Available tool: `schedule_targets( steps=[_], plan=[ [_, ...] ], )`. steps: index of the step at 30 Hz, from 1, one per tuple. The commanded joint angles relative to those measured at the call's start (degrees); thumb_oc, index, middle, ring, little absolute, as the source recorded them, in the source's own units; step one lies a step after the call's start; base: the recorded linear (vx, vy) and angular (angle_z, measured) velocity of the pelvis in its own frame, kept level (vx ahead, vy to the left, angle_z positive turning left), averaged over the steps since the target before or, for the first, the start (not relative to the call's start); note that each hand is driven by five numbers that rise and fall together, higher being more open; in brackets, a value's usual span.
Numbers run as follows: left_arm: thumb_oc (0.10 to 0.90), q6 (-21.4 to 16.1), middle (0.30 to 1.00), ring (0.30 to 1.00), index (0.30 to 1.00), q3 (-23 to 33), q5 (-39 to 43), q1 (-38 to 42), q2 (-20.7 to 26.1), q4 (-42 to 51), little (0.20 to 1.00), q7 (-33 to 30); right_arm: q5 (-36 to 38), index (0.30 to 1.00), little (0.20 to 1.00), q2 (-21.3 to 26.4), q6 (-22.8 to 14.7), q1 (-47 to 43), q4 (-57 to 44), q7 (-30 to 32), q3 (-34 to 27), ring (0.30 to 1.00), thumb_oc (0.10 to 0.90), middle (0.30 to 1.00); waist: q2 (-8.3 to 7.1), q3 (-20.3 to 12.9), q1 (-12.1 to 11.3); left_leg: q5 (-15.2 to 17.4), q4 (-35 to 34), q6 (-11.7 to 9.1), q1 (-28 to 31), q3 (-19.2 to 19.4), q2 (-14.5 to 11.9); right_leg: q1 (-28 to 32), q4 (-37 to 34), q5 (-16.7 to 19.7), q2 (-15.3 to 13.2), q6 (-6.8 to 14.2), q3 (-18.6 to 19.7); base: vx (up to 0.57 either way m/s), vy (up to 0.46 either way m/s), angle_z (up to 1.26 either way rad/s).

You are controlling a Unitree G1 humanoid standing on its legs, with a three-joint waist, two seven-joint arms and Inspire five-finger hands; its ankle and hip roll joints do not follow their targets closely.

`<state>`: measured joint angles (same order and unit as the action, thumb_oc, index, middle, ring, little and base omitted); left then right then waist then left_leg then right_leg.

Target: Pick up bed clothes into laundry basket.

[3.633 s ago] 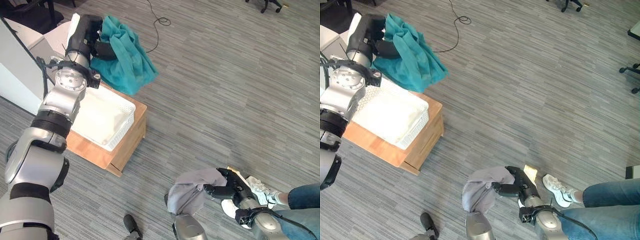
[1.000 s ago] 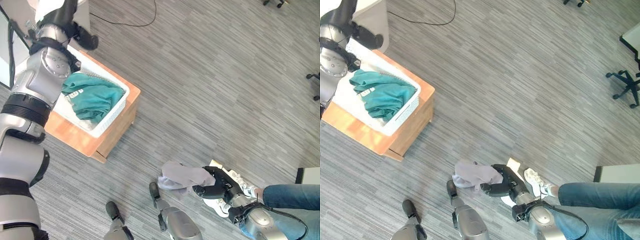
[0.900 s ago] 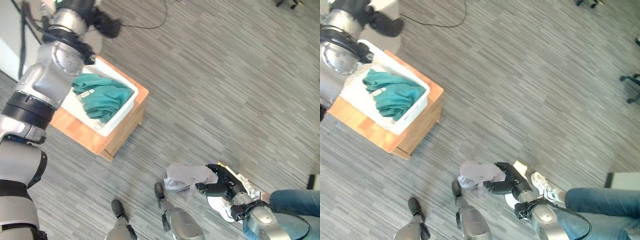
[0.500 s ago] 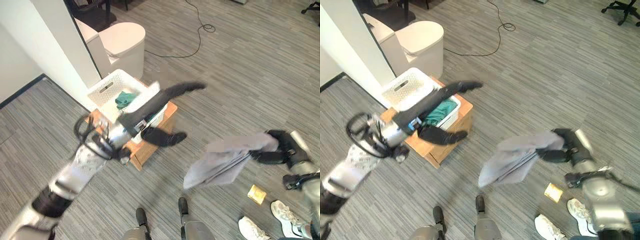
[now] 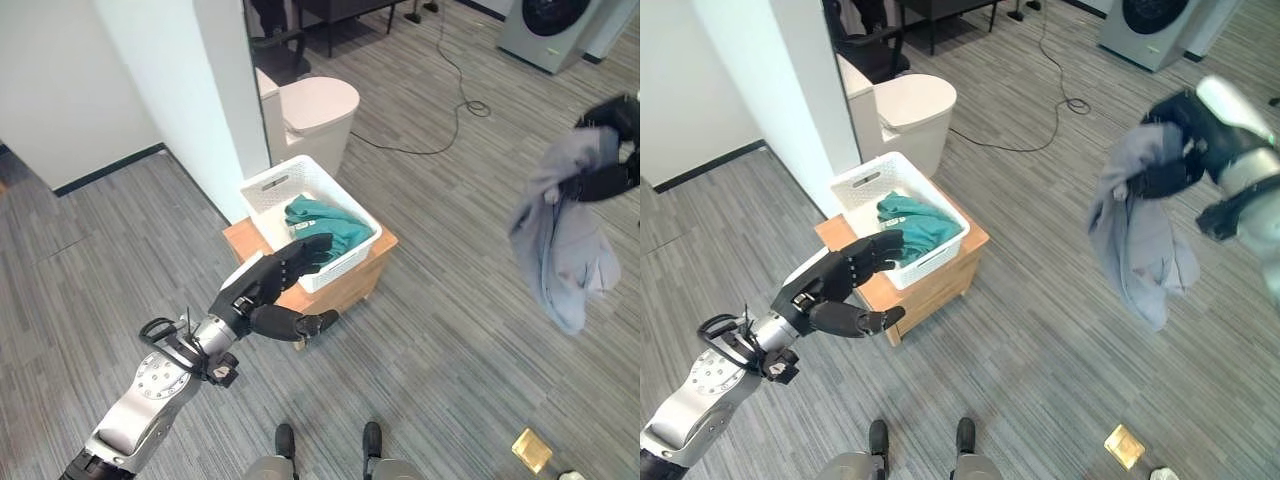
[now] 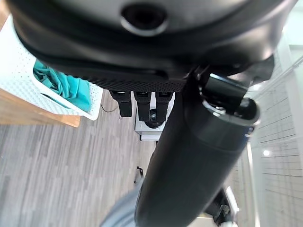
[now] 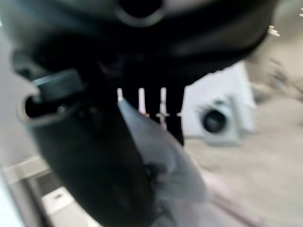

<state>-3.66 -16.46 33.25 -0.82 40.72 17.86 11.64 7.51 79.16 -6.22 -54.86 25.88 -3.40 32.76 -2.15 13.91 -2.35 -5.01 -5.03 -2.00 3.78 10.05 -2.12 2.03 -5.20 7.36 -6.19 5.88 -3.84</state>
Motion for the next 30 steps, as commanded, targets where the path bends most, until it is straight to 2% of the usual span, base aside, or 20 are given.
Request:
schedule_targets(
  steps=[1,2,3,4,9,15,17,21,24,28,30],
  plan=[
    [0.800,-5.4,0.900,0.900,0.900,-3.2,1.8,4.1,1.0,2.3,0.900,-1.1,-3.1,0.300,0.300,2.7,-2.8,-23.0,6.6,5.5,11.7,0.300,0.400,0.300,-7.77,-9.0,-2.1,4.2,0.0,-1.3,-0.7,-4.2,-0.9,1.7,5.1,-8.5,-3.3,4.7,-0.9,-0.04,0.002,0.03],
    [0.800,-5.4,0.900,0.900,0.900,-3.9,1.7,5.1,-0.4,1.2,0.900,-1.3,-2.9,0.300,0.300,1.4,-2.9,-31.4,9.3,5.6,19.1,0.300,0.400,0.300,-7.40,-9.1,-1.7,4.1,0.0,-1.3,-0.7,-3.9,-0.9,1.6,4.9,-8.3,-3.3,4.7,-0.7,-0.03,-0.002,0.01],
    [0.800,-5.3,0.900,0.900,0.900,-4.4,1.3,5.7,-0.8,0.8,0.900,-1.5,-3.0,0.300,0.300,0.4,-2.7,-34.3,10.8,5.8,21.4,0.300,0.400,0.300,-7.70,-9.3,-1.6,4.2,0.0,-1.3,-0.7,-3.8,-1.0,1.5,4.8,-8.2,-3.2,4.7,-0.7,-0.03,-0.002,-0.02],
    [0.800,-5.4,0.900,0.900,0.900,-4.6,1.0,6.5,-1.9,0.1,0.900,-1.8,-3.3,0.300,0.300,-1.3,-2.6,-40.6,12.8,5.6,27.0,0.300,0.400,0.300,-7.36,-9.3,-1.6,4.1,0.0,-1.3,-0.8,-3.5,-1.1,1.3,4.7,-8.0,-3.2,4.8,-0.5,-0.03,0.000,-0.04],
    [0.800,-5.7,0.900,0.900,0.900,-5.9,1.3,10.3,-4.9,-1.9,0.900,-2.7,-4.6,0.300,0.300,-5.0,-2.3,-51.2,15.3,5.6,35.9,0.300,0.400,0.300,-7.28,-9.8,-1.6,4.2,0.0,-1.1,-0.8,-3.2,-1.0,0.9,5.2,-7.9,-3.1,4.9,-0.2,0.00,0.012,-0.07],
    [0.800,-6.7,0.900,0.900,0.900,-5.2,-1.5,12.6,-7.5,-3.6,0.900,-5.2,-6.1,0.300,0.300,-6.9,-2.2,-54.4,13.6,5.6,38.5,0.300,0.400,0.300,-7.42,-10.1,-1.6,4.4,0.0,-1.1,-0.7,-3.5,-0.9,1.0,5.4,-8.0,-3.4,4.9,-0.3,0.00,0.007,-0.02],
    [0.800,-7.3,0.900,0.900,0.900,-4.3,-2.0,13.8,-9.7,-5.5,0.900,-7.7,-6.8,0.300,0.300,-8.4,-1.9,-55.3,13.8,5.4,39.6,0.300,0.400,0.300,-7.81,-10.5,-1.5,4.5,0.0,-1.1,-0.6,-3.7,-0.9,1.1,5.7,-8.1,-3.5,4.8,-0.3,0.00,0.000,0.00],
    [0.800,-7.9,0.900,0.900,0.900,-1.8,-6.0,14.7,-10.9,-6.5,0.900,-11.4,-7.8,0.300,0.300,-9.3,-1.6,-56.2,13.6,4.9,41.1,0.300,0.400,0.300,-8.00,-10.6,-1.6,4.4,0.0,-1.2,-0.7,-4.0,-0.9,1.4,5.5,-8.1,-3.6,4.7,-0.2,0.00,0.000,0.00],
    [0.800,-8.3,0.900,0.900,0.900,0.0,-7.9,16.4,-12.8,-7.0,0.900,-14.3,-8.0,0.300,0.300,-12.3,-1.5,-57.8,13.2,4.7,41.8,0.300,0.400,0.300,-8.19,-10.8,-1.6,4.3,0.0,-1.2,-1.0,-4.4,-0.9,1.2,5.3,-8.2,-3.5,4.5,-0.2,0.00,0.000,0.00],
    [0.800,-8.1,0.900,0.900,0.900,0.1,-10.1,19.3,-13.2,-7.9,0.900,-16.0,-8.0,0.300,0.300,-15.5,-1.4,-58.3,12.7,4.3,41.8,0.300,0.400,0.300,-7.96,-10.7,-1.5,4.4,0.1,-1.1,-1.0,-4.4,-0.8,1.1,5.6,-8.3,-3.6,4.4,0.0,0.00,0.000,0.00],
    [0.800,-6.7,0.900,0.900,0.900,-2.8,-12.8,23.7,-13.9,-9.8,0.900,-15.7,-8.3,0.300,0.300,-18.1,-1.4,-58.0,10.1,3.5,41.4,0.300,0.400,0.300,-7.74,-10.8,-1.0,4.4,0.1,-1.0,-1.0,-4.4,-0.7,0.9,5.8,-8.2,-3.5,4.4,0.2,0.00,0.000,0.00]
  ],
)
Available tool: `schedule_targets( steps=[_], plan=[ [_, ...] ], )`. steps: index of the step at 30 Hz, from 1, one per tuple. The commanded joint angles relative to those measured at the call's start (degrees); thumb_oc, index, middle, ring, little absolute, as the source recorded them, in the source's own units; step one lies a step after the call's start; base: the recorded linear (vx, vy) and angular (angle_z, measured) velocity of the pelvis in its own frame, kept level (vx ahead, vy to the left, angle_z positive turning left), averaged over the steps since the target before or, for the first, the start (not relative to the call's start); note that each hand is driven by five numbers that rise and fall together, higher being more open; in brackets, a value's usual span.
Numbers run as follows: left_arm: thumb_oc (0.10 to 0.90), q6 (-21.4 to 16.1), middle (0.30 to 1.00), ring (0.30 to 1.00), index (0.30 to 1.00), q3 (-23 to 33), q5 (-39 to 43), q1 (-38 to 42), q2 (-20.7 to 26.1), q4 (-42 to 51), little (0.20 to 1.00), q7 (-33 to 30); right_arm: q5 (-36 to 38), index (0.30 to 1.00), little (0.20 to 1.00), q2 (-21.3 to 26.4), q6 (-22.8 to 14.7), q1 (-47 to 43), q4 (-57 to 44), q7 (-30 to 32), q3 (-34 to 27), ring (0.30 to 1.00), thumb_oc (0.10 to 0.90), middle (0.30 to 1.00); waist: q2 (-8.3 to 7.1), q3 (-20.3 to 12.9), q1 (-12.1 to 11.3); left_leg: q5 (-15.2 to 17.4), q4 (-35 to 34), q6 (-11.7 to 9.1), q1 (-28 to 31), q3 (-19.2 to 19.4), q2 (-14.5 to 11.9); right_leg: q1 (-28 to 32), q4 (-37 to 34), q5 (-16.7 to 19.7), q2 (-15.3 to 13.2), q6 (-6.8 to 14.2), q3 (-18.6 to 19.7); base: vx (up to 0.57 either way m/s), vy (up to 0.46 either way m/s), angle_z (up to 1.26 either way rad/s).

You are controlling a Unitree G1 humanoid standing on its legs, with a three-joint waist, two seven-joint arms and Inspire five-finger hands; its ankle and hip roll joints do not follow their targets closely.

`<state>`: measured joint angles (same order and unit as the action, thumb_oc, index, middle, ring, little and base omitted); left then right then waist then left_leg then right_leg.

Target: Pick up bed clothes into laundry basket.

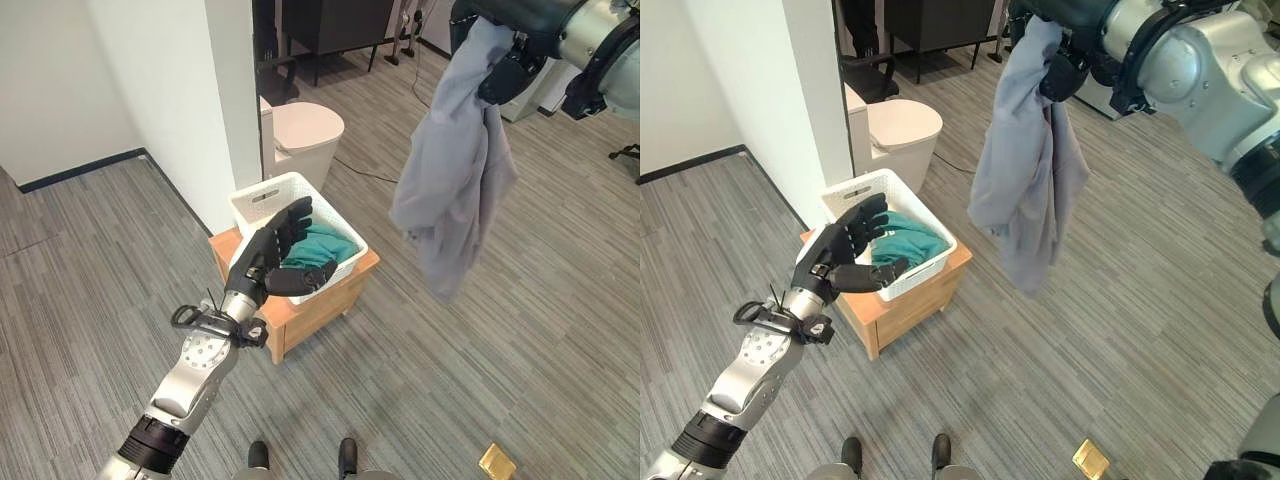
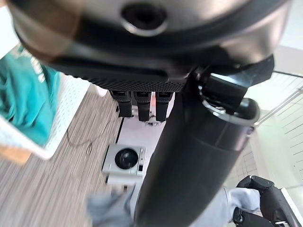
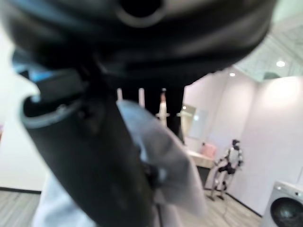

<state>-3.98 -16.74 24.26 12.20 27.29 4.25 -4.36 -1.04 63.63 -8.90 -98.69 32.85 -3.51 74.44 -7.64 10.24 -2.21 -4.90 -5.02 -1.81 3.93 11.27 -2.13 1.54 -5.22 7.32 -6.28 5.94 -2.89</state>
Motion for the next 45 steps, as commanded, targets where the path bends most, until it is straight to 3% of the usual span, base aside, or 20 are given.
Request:
schedule_targets(
  steps=[1,10,14,23,29,41,45],
  plan=[
    [0.800,-5.7,0.900,0.900,0.900,-4.2,-4.4,12.5,-0.8,2.7,0.900,1.0,0.4,0.300,0.300,-3.6,1.3,-14.3,2.3,3.5,-0.4,0.300,0.400,0.300,-2.15,-7.2,-1.0,4.2,0.0,-1.2,-1.1,-5.6,-0.6,1.4,5.8,-8.1,-3.4,4.4,-0.7,0.00,0.000,0.00],
    [0.800,-4.0,0.900,0.900,0.900,-15.8,-0.5,24.4,-8.1,-10.0,0.900,2.1,2.3,0.300,0.300,-11.0,1.1,-14.2,-3.5,4.1,-3.9,0.300,0.400,0.300,-1.82,-7.2,-0.1,4.1,0.0,-1.0,-1.3,-5.9,-0.4,1.1,6.0,-8.1,-3.5,4.4,-0.5,0.00,0.000,0.00],
    [0.800,-4.4,0.900,0.900,0.900,-19.2,1.5,28.1,-9.1,-12.8,0.900,1.6,3.6,0.300,0.300,-19.0,0.8,-17.2,-2.6,5.0,-3.2,0.300,0.400,0.300,-1.88,-7.4,-0.4,4.0,0.0,-1.0,-1.3,-6.0,-0.4,1.1,5.9,-8.0,-3.4,4.4,-0.6,0.01,-0.001,0.00],
    [0.800,-5.4,0.900,0.900,0.900,-18.8,4.4,28.3,-8.2,-13.5,0.900,0.1,4.1,0.300,0.300,-27.6,0.9,-18.3,-1.6,5.5,-3.2,0.300,0.400,0.300,-2.17,-7.8,-1.4,3.9,0.0,-1.2,-1.4,-6.5,-0.4,2.1,5.1,-8.0,-3.2,4.1,-1.1,0.01,-0.001,0.01],
    [0.800,-5.3,0.900,0.900,0.900,-17.1,4.2,25.4,-7.0,-13.4,0.900,-0.1,5.1,0.300,0.300,-24.8,1.4,-19.1,-0.3,6.1,-3.1,0.300,0.400,0.300,-2.26,-8.1,-1.1,3.9,0.0,-1.3,-1.3,-6.5,-0.5,2.3,4.7,-7.9,-3.1,4.0,-1.2,0.01,0.003,0.02],
    [0.800,-5.5,0.900,0.900,0.900,-15.7,4.6,22.0,-4.2,-9.9,0.900,1.4,4.2,0.300,0.300,-21.3,3.8,-21.1,19.8,6.4,0.9,0.300,0.400,0.300,-1.33,-8.8,-0.7,4.2,0.0,-1.3,-0.8,-6.9,-0.3,2.8,5.0,-8.2,-3.3,4.0,-0.9,0.01,0.001,0.00],
    [0.800,-5.8,0.900,0.900,0.900,-14.1,4.9,20.9,-3.2,-8.3,0.900,1.0,3.1,0.300,0.300,-20.4,4.1,-20.8,21.5,6.5,1.2,0.300,0.400,0.300,-1.12,-8.9,-0.7,4.3,0.0,-1.3,-0.8,-7.2,-0.3,3.0,4.9,-8.2,-3.3,4.0,-0.9,-0.01,0.000,0.00]
  ],
)
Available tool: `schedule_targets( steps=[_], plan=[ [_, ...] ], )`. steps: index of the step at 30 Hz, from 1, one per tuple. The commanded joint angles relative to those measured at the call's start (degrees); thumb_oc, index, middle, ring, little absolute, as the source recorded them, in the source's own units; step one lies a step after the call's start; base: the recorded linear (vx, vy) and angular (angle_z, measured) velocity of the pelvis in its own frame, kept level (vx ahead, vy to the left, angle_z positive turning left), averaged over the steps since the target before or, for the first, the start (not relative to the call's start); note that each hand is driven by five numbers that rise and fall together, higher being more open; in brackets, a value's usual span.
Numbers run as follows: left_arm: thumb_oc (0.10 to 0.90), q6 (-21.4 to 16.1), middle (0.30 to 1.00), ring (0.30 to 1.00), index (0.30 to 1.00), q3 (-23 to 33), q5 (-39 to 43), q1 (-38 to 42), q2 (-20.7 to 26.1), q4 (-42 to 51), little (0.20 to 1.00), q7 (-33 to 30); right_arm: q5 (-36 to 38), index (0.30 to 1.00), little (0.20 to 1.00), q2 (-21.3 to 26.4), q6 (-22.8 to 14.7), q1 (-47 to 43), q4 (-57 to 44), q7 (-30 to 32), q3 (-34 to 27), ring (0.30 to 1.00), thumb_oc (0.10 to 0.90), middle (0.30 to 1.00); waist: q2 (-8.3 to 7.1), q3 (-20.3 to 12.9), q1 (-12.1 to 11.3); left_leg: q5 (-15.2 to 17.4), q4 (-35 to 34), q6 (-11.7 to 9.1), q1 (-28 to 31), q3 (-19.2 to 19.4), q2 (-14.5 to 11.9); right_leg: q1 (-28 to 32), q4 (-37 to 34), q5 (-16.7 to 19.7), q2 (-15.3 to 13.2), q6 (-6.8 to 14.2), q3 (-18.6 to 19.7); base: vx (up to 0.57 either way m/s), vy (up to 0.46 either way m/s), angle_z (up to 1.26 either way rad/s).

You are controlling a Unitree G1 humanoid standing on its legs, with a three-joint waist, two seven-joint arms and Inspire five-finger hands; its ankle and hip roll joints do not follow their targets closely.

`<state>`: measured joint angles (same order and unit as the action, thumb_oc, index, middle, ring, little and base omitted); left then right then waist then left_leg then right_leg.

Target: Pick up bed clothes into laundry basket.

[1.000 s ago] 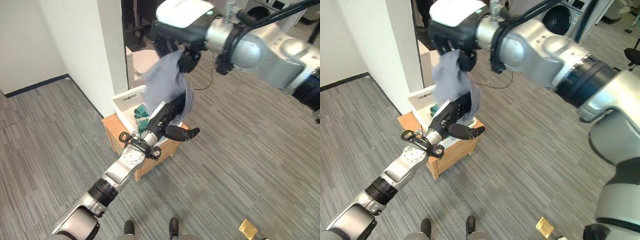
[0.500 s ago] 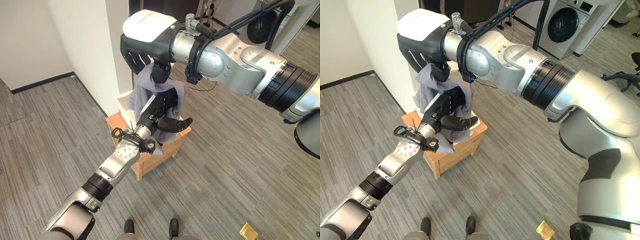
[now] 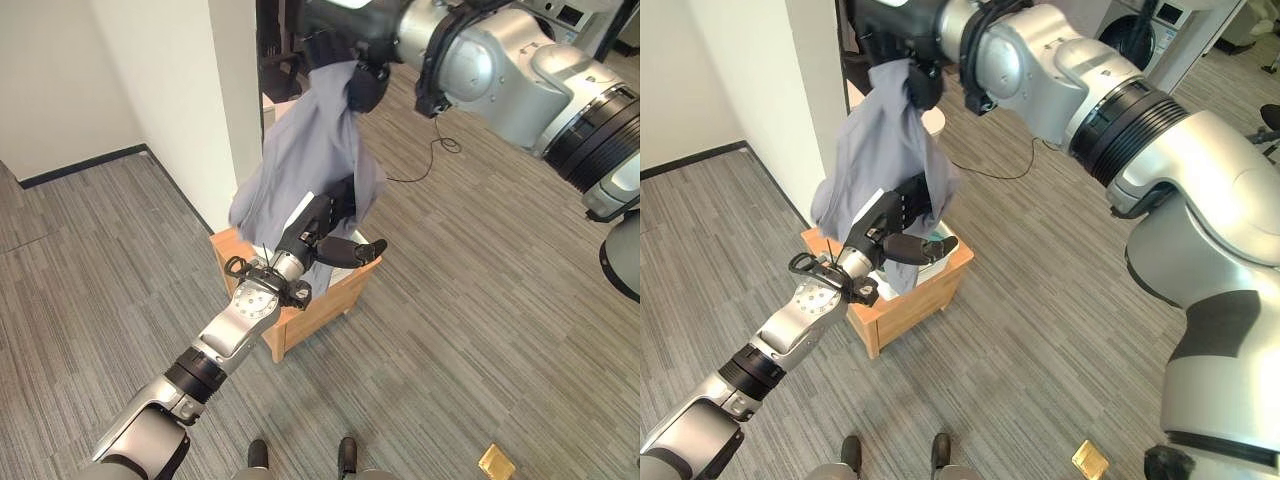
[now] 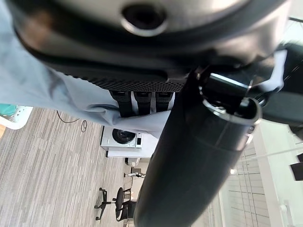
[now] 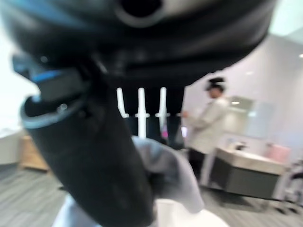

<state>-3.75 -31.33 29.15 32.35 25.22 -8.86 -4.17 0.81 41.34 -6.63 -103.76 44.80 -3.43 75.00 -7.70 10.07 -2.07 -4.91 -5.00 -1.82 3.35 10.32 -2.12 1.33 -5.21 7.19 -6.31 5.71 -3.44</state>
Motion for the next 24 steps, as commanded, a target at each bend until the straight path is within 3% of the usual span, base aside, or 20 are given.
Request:
schedule_targets(
  steps=[1,11,16,24],
  plan=[
    [0.800,-6.4,0.900,0.900,0.900,1.4,0.2,0.3,-0.8,6.0,0.900,0.4,0.1,0.300,0.300,2.2,2.0,-15.7,10.2,6.2,0.9,0.300,0.400,0.300,-0.88,-8.6,-0.9,3.6,0.0,-1.2,-0.5,-6.2,-0.3,2.8,5.0,-7.6,-3.3,4.1,-0.4,0.04,-0.001,-0.01],
    [0.800,-7.0,0.900,0.900,0.900,4.3,-0.8,-0.3,0.6,8.6,0.900,-0.2,-2.1,0.300,0.300,2.0,2.1,-15.2,8.4,5.4,1.0,0.300,0.400,0.300,-0.82,-9.0,-1.0,4.5,0.0,-1.3,0.0,-5.9,-0.4,3.5,4.7,-8.1,-3.4,4.2,-0.8,0.01,0.000,0.00],
    [0.800,-6.6,0.900,0.900,0.900,11.5,-10.1,-2.4,5.4,4.9,0.900,-3.9,-2.9,0.300,0.300,5.1,2.5,-15.6,9.2,3.7,2.1,0.300,0.400,0.300,-1.01,-9.3,-1.1,3.9,0.0,-1.5,0.0,-5.6,-0.5,3.4,4.5,-7.5,-3.4,4.2,-1.1,0.01,0.000,0.00],
    [0.800,-4.1,0.900,0.900,0.900,15.2,-19.4,-1.4,8.2,-5.0,0.900,-7.6,-3.5,0.300,0.300,6.9,3.1,-16.3,7.7,2.6,2.9,0.300,0.400,0.300,-0.85,-10.0,-0.5,4.9,0.0,-1.6,0.7,-5.0,-0.6,4.0,4.1,-7.8,-3.4,4.6,-1.1,0.00,0.000,0.01]
  ],
)
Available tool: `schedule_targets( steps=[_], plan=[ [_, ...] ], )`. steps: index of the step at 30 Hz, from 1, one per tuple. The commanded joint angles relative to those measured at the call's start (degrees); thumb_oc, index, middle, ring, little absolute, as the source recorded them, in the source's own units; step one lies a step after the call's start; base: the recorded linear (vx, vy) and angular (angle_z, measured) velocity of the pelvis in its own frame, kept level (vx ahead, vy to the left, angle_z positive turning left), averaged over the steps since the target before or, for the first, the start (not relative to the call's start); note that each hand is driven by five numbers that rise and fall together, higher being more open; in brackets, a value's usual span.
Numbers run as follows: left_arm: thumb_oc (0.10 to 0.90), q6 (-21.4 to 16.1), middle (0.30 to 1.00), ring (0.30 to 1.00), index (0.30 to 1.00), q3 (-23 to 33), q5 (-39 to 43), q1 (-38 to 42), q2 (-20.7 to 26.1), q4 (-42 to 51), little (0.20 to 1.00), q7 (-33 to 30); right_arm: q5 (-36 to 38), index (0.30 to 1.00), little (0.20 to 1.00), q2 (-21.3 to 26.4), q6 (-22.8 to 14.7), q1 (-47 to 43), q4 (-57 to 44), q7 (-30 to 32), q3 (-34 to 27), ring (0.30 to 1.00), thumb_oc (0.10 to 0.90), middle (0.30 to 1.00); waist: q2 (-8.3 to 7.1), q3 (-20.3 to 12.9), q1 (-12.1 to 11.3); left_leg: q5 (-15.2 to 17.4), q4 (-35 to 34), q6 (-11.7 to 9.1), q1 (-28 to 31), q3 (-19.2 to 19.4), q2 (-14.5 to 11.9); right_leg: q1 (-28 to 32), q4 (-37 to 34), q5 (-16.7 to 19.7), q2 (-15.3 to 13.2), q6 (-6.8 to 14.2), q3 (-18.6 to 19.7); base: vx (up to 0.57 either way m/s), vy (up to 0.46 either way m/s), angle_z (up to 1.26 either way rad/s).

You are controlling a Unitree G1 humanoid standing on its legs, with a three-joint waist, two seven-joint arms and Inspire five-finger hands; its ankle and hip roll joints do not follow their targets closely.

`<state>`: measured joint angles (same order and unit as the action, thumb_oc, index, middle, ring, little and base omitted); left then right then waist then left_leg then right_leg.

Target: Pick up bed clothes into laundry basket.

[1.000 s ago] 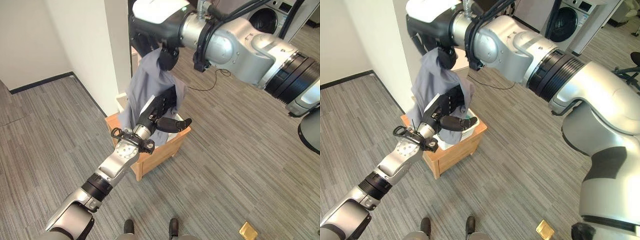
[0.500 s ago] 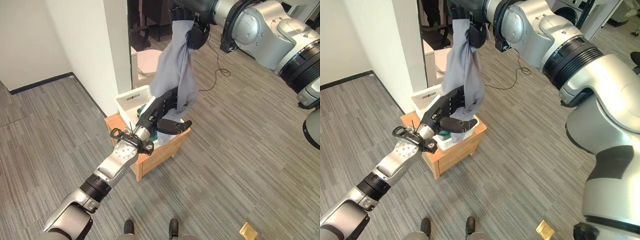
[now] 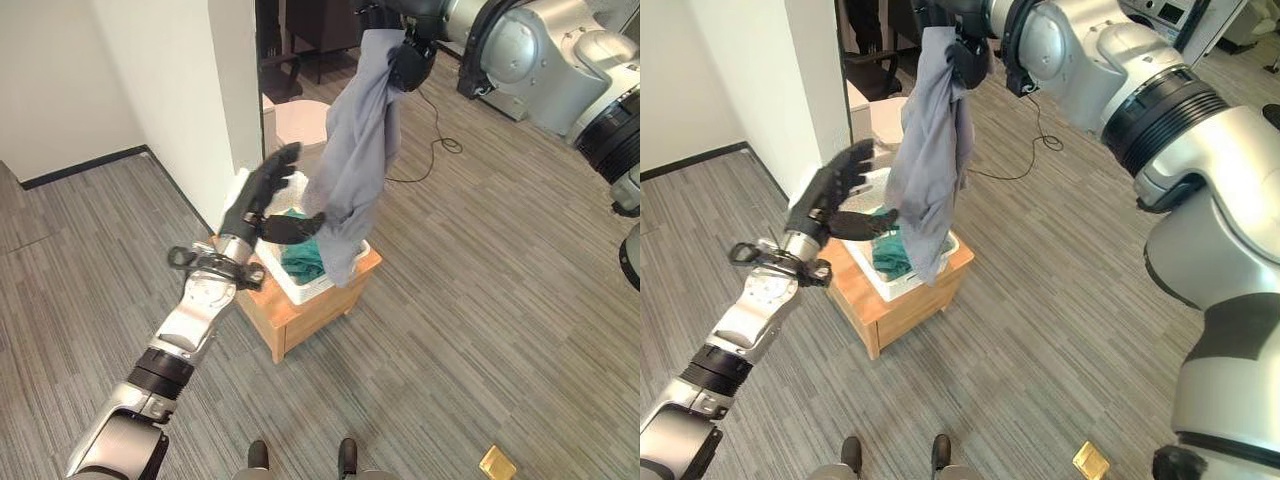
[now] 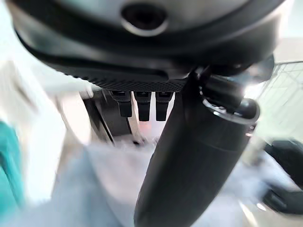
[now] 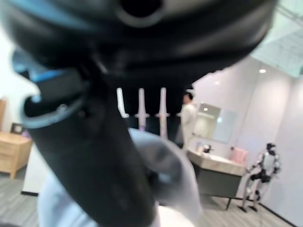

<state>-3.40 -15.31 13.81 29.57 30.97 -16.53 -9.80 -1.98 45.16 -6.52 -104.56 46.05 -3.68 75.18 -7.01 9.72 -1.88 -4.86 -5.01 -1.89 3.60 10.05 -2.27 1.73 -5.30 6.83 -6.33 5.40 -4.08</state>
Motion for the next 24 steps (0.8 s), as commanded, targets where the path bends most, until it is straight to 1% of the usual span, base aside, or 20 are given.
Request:
schedule_targets(
  steps=[1,2,3,6,9,13,14,15,16,17,18,21,22,23,24],
  plan=[
    [0.800,-4.4,0.900,0.900,0.900,-1.0,-4.5,1.9,2.4,1.8,0.900,-2.2,-0.6,0.300,0.300,3.1,3.0,-15.6,6.2,2.7,2.7,0.300,0.400,0.300,-1.48,-9.5,-0.6,4.2,0.0,-1.5,0.2,-4.4,-0.5,3.2,4.3,-6.9,-3.4,4.9,-0.3,0.00,0.000,0.00],
    [0.800,-4.2,0.900,0.900,0.900,-1.2,-4.7,2.2,2.3,0.9,0.900,-2.2,-0.5,0.300,0.300,3.2,3.0,-15.7,6.0,2.7,2.6,0.300,0.400,0.300,-1.46,-9.6,-0.5,4.2,0.0,-1.5,0.2,-4.2,-0.5,3.1,4.3,-6.8,-3.4,4.9,-0.2,0.00,0.000,0.00],
    [0.800,-4.1,0.900,0.900,0.900,-1.2,-4.6,2.3,2.2,0.5,0.900,-2.0,-0.3,0.300,0.300,3.2,3.1,-15.5,5.8,2.7,2.5,0.300,0.400,0.300,-1.49,-9.8,-0.3,5.0,0.0,-1.6,0.6,-4.1,-0.4,3.5,4.1,-7.3,-3.4,5.0,-0.2,0.03,0.011,-0.03],
    [0.800,-4.2,0.900,0.900,0.900,-1.2,-4.0,2.2,1.5,0.2,0.900,-2.2,-0.1,0.300,0.300,3.5,3.1,-15.5,4.9,2.8,2.1,0.300,0.400,0.300,-1.53,-9.8,-0.2,5.0,0.0,-1.6,0.5,-3.7,-0.4,3.3,4.0,-7.2,-3.3,5.2,-0.1,0.01,0.005,-0.04],
    [0.800,-4.3,0.900,0.900,0.900,-2.4,-4.3,3.5,0.1,-0.7,0.900,-2.3,0.0,0.300,0.300,3.5,3.0,-14.9,3.7,3.0,1.5,0.300,0.400,0.300,-1.65,-9.9,0.0,5.0,0.0,-1.7,0.4,-3.6,-0.5,3.1,4.0,-7.1,-3.3,5.1,-0.1,0.00,0.000,0.00],
    [0.800,-4.0,0.900,0.900,0.900,-6.7,-4.0,8.6,-2.3,-5.0,0.900,-2.2,0.5,0.300,0.300,2.5,2.9,-13.7,1.4,3.4,0.1,0.300,0.400,0.300,-1.93,-10.0,0.7,4.9,0.0,-1.9,0.4,-3.0,-0.8,3.0,3.5,-6.9,-3.1,5.2,0.0,0.00,0.000,0.00],
    [0.800,-4.1,0.900,0.900,0.900,-8.4,-3.2,12.3,-3.4,-8.0,0.900,-3.3,1.0,0.300,0.300,1.1,2.6,-13.3,0.7,3.5,-0.3,0.300,0.400,0.300,-2.07,-10.1,1.3,4.9,0.0,-1.9,0.4,-2.5,-1.0,2.8,3.1,-6.5,-2.9,5.2,0.3,-0.02,-0.011,-0.07],
    [0.800,-4.3,0.900,0.900,0.900,-8.6,-3.1,12.6,-3.5,-8.5,0.900,-3.3,1.0,0.300,0.300,1.3,2.6,-13.4,0.7,3.5,-0.2,0.300,0.400,0.300,-2.10,-10.0,1.1,4.9,0.0,-2.0,0.4,-2.4,-1.0,2.8,3.1,-6.5,-2.9,5.2,0.4,-0.03,-0.012,-0.12],
    [0.800,-4.2,0.900,0.900,0.900,-9.6,-2.5,14.6,-4.1,-10.3,0.900,-3.8,1.3,0.300,0.300,0.5,2.5,-13.4,0.4,3.6,-0.2,0.300,0.400,0.300,-2.17,-10.1,1.6,4.8,0.0,-2.0,0.5,-2.1,-1.1,2.6,3.1,-6.3,-2.8,5.2,0.6,-0.03,-0.010,-0.18],
    [0.800,-4.4,0.900,0.900,0.900,-11.3,-1.3,18.4,-5.4,-13.7,0.900,-4.8,2.6,0.300,0.300,-0.4,2.2,-13.7,-0.5,4.2,-0.3,0.300,0.400,0.300,-2.19,-10.1,2.2,4.7,0.0,-2.1,0.4,-1.7,-1.3,2.3,2.9,-6.1,-2.7,5.2,1.2,-0.03,-0.011,-0.15],
    [0.800,-4.6,0.900,0.900,0.900,-11.4,-1.2,18.7,-5.5,-14.0,0.900,-4.8,2.7,0.300,0.300,-0.3,2.2,-13.8,-0.5,4.2,-0.2,0.300,0.400,0.300,-2.19,-10.1,2.1,4.7,0.0,-2.2,0.4,-1.6,-1.3,2.2,2.9,-6.1,-2.6,5.2,1.2,-0.03,-0.001,-0.11],
    [0.800,-5.0,0.900,0.900,0.900,-13.1,1.6,22.8,-7.3,-17.7,0.900,-6.0,4.4,0.300,0.300,-1.3,1.7,-13.8,-1.4,5.0,-0.6,0.300,0.400,0.300,-2.18,-10.2,3.1,4.8,0.0,-2.2,0.5,-1.2,-1.5,2.1,2.9,-6.0,-2.6,5.2,1.7,0.00,0.002,-0.10],
    [0.800,-5.1,0.900,0.900,0.900,-13.2,1.7,23.0,-7.4,-18.0,0.900,-6.0,4.4,0.300,0.300,-1.3,1.7,-13.9,-1.4,5.0,-0.6,0.300,0.400,0.300,-2.20,-10.2,3.0,4.8,0.0,-2.2,0.5,-1.2,-1.5,2.1,2.9,-6.0,-2.6,5.2,1.7,0.00,0.012,-0.12],
    [0.800,-5.0,0.900,0.900,0.900,-14.9,2.3,26.8,-9.0,-21.4,0.900,-6.8,4.9,0.300,0.300,-2.1,1.5,-13.8,-1.6,5.1,-0.3,0.300,0.400,0.300,-2.06,-10.2,3.8,4.7,0.0,-2.2,0.7,-1.0,-1.4,2.1,3.0,-6.0,-2.6,5.3,1.8,0.00,0.010,-0.12],
    [0.800,-5.0,0.900,0.900,0.900,-15.0,2.4,27.0,-9.1,-21.6,0.900,-6.8,4.9,0.300,0.300,-2.1,1.4,-13.8,-1.6,5.1,-0.3,0.300,0.400,0.300,-2.05,-10.2,3.8,4.7,0.0,-2.2,0.7,-1.0,-1.4,2.1,3.0,-6.0,-2.6,5.3,1.8,0.00,0.013,-0.13]
  ],
)
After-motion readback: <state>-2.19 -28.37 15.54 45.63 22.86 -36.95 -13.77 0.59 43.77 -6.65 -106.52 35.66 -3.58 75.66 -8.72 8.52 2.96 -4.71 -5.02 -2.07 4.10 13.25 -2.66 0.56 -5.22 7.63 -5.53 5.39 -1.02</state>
